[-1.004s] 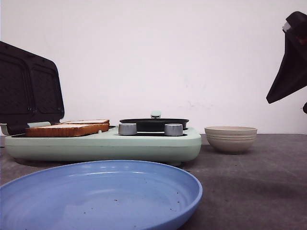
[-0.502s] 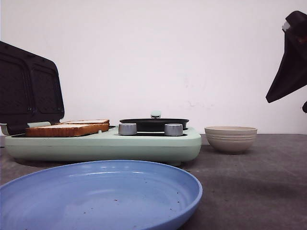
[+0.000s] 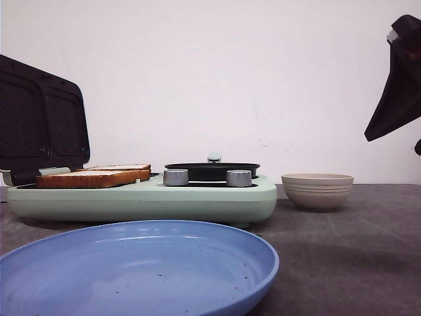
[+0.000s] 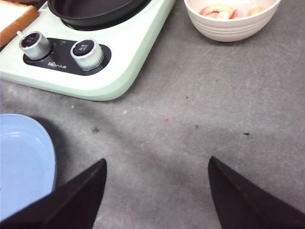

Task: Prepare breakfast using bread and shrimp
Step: 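Move the left gripper to the press lid handle and grasp it, then swing the lid down over the bread with the left gripper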

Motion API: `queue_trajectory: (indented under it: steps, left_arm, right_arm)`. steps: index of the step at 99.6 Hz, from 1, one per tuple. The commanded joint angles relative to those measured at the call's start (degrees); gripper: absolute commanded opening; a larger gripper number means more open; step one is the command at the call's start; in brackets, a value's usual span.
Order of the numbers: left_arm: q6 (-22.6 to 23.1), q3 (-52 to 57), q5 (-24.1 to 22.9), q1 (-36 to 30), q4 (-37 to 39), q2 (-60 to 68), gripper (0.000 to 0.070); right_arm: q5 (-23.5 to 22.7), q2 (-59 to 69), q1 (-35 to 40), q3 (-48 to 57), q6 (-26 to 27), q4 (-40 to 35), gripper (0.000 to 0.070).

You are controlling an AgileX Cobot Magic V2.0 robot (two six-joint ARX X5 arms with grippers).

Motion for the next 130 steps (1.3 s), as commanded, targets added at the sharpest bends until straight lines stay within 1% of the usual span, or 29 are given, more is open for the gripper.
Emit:
queue_trajectory:
  steps: [1,25,32,41,66,84,97,107,130]
  left_arm:
    - [3.1,0.4,0.5,-1.6,-0.4,1.3,0.0001]
    - [4.9,0.4,-0.2,-5.3,-1.0,1.3,0.0001]
    - [6.4,0.4,-0.5,-6.7,-1.7,1.3,0.0001]
    - [9.0,0.4,-2.1,-8.6,-3.7,1.3,0.0001]
    - [18.0,0.4,-10.3,-15.5,-10.4,1.3,0.0001]
    - [22.1,0.4,-16.8,-20.9,-12.9,1.3,0.0001]
    - [24.0,0.4,-21.8,-24.9,-13.4,1.7,0.0001]
    - [24.3,0.4,-24.1,-27.3,-13.4,2.5,0.0001]
    - [25.0,0.4,-24.6,-31.7,-13.4,7.3,0.0001]
  right_arm:
    - [0.0,0.2,0.3,-0.1,1.2,0.6,0.0415]
    - [0.0,0.2,0.3,-0.1,1.5,0.5,0.0415]
    - [0.0,0.2,0.3,-0.1,1.6,0.5,0.0415]
    - [0.0,0.2,0.3,-0.1,1.7,0.5,0.0415]
    - [0.0,0.2,0.3,-0.1,2.8,0.5,0.0415]
    - [0.0,0.2,0.3,-0.1,2.9,0.5,0.0415]
    - [-0.1,0.2,0.3,-0.1,3.1,0.5,0.0415]
    - [-0.1,0.2,0.3,-0.1,3.1,0.5,0.0415]
    - [-0.1,0.2,0.3,-0.1,3.1,-0.2,0.0415]
